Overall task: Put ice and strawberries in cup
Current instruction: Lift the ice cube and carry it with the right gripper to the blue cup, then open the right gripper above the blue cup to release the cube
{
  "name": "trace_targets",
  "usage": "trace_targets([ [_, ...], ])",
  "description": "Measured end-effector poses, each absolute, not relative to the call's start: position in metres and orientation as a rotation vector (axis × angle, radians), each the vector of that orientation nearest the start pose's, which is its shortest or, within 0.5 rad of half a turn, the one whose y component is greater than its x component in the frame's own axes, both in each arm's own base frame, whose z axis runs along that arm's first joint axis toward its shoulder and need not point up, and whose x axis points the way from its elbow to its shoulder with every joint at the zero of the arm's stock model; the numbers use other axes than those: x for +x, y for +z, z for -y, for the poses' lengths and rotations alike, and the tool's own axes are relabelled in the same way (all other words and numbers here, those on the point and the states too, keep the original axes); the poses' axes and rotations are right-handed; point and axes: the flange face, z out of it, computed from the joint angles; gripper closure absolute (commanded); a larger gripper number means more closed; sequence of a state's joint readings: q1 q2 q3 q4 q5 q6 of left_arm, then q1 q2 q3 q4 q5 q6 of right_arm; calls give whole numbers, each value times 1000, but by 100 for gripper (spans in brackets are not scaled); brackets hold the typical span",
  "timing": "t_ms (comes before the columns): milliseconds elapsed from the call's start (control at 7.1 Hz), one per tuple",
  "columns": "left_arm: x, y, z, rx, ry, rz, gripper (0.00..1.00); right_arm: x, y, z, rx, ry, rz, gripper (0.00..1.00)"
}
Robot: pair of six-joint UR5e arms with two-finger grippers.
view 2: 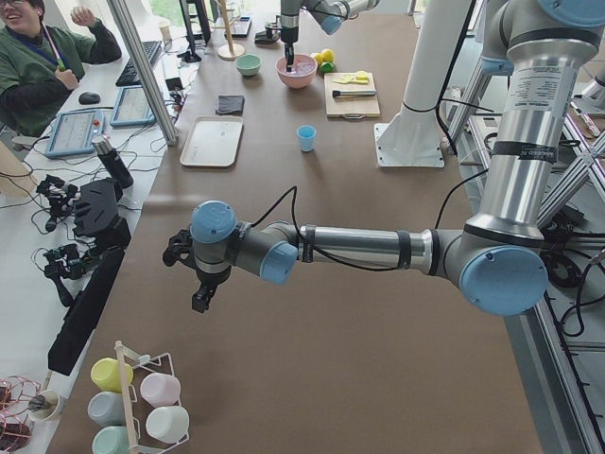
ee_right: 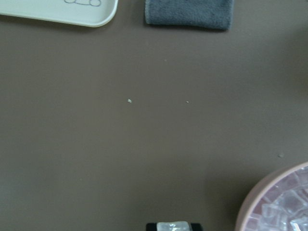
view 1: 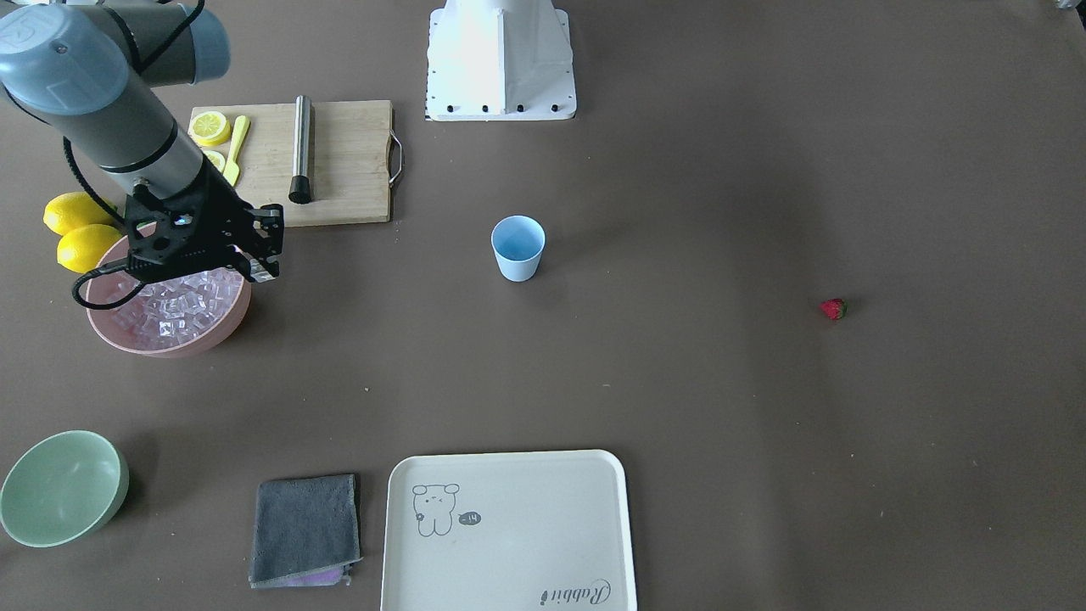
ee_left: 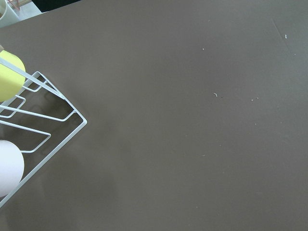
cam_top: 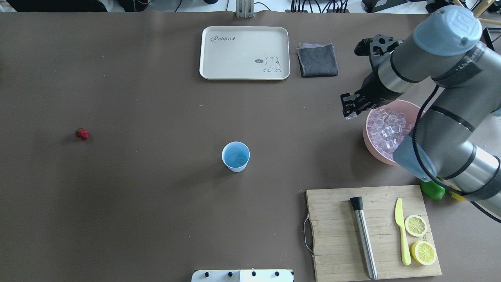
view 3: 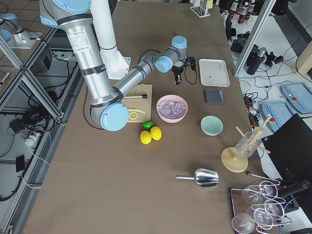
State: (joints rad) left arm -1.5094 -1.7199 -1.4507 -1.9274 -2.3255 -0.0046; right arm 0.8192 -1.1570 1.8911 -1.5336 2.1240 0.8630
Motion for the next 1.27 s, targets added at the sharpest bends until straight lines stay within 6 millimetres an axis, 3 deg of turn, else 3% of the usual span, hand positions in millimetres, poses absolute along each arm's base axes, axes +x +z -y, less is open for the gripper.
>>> trace_targets([
  [282, -30, 603, 578, 338, 195, -758, 2, -413, 215, 455, 146, -33, 950, 100],
  [704, -30, 605, 577, 335, 195, -758, 2, -491, 158, 405, 167, 13, 985, 100],
  [986, -30, 605, 578, 335, 194, -758, 2, -536, 150, 393, 188, 21, 976, 100],
  [1268, -29, 606, 578, 332, 193, -758, 2, -562, 158, 392, 205, 24, 990, 100],
])
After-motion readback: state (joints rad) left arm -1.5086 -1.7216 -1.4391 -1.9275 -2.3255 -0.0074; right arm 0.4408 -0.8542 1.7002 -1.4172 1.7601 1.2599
